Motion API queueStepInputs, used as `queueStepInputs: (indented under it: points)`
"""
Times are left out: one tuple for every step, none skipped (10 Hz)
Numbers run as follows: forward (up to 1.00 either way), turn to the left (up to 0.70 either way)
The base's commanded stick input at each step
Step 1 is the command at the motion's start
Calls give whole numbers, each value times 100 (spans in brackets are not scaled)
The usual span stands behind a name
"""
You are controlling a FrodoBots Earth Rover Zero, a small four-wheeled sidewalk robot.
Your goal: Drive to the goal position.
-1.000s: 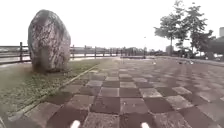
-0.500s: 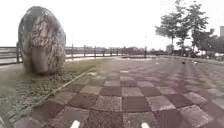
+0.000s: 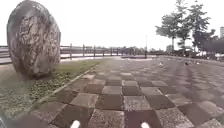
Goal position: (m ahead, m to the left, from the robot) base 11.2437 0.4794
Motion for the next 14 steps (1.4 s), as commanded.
queueStepInputs:
  points:
    - [70, 0]
    - [70, 0]
    - [70, 0]
    - [70, 0]
    - [70, 0]
    - [70, 0]
    - [70, 0]
    - [70, 0]
    - [70, 0]
    - [70, 0]
    - [70, 0]
    - [70, 0]
    - [70, 0]
    - [70, 0]
